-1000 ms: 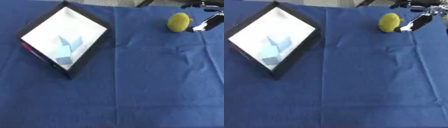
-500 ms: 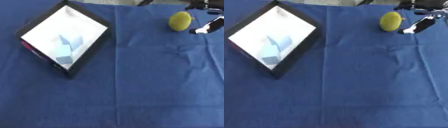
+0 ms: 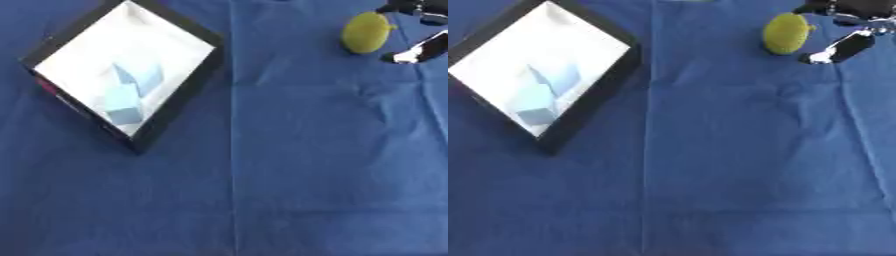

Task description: Pick up objects on the table and place them in the box.

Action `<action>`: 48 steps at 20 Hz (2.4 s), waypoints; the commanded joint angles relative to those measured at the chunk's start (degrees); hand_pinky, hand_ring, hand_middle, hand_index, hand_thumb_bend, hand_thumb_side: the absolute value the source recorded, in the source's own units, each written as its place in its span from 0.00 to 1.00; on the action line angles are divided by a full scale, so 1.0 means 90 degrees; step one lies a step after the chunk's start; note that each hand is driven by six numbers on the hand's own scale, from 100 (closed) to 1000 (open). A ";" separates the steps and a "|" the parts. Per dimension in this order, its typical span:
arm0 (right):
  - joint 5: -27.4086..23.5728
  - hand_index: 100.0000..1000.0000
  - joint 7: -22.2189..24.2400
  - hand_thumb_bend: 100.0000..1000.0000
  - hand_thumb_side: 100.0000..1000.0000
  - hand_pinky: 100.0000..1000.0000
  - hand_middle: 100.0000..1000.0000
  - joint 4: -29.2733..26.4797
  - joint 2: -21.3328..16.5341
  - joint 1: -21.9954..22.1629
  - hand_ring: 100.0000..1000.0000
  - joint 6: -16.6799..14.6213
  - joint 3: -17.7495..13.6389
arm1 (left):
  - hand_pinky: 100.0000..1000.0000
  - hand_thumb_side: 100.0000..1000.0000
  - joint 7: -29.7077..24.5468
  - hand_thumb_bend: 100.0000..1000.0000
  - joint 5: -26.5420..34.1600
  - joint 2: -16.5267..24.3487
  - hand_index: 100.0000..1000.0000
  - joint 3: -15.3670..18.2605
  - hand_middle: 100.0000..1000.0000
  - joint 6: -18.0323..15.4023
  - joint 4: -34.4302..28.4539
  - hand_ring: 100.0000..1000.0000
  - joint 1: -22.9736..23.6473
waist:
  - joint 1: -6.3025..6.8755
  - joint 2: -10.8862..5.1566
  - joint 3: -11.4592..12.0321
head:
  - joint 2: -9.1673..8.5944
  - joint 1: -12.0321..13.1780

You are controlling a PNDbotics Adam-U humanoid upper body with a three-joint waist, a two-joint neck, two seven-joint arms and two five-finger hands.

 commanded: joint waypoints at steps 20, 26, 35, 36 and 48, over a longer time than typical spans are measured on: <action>-0.0309 0.97 0.0274 0.31 0.68 1.00 0.82 0.0231 -0.0059 -0.0486 0.96 0.0004 -0.0698 | 0.63 0.57 -0.0101 0.00 -0.0052 0.0075 0.66 0.0003 0.92 -0.0130 -0.0079 1.00 -0.0196 | 0.0111 0.0261 0.0275 | -0.0590 -0.0216; -0.0234 0.96 0.0088 0.24 0.66 1.00 0.81 0.0293 -0.0135 -0.0524 0.94 0.0004 -0.0946 | 0.63 0.57 -0.0158 0.00 -0.0074 0.0074 0.66 -0.0036 0.92 -0.0142 -0.0089 1.00 -0.0286 | 0.0083 0.0385 0.0330 | -0.0693 -0.0277; -0.0071 0.89 -0.0372 0.17 0.63 0.88 0.69 0.0257 -0.0089 -0.0555 0.82 0.0070 -0.1077 | 0.63 0.57 -0.0197 0.00 -0.0112 0.0070 0.65 -0.0045 0.92 -0.0188 -0.0063 1.00 -0.0307 | 0.0067 0.0491 0.0399 | -0.0702 -0.0354; -0.0016 0.88 -0.0429 0.17 0.63 0.87 0.69 0.0242 -0.0084 -0.0559 0.80 0.0059 -0.1066 | 0.63 0.57 -0.0203 0.00 -0.0107 0.0071 0.65 -0.0049 0.92 -0.0187 -0.0067 1.00 -0.0314 | 0.0067 0.0493 0.0407 | -0.0701 -0.0357; 0.0392 0.64 -0.1971 0.05 0.52 0.76 0.46 0.0165 0.0009 -0.0559 0.69 0.0356 -0.1182 | 0.63 0.57 -0.0264 0.00 -0.0081 0.0070 0.63 -0.0074 0.91 -0.0201 -0.0050 1.00 -0.0311 | 0.0063 0.0522 0.0471 | -0.0708 -0.0422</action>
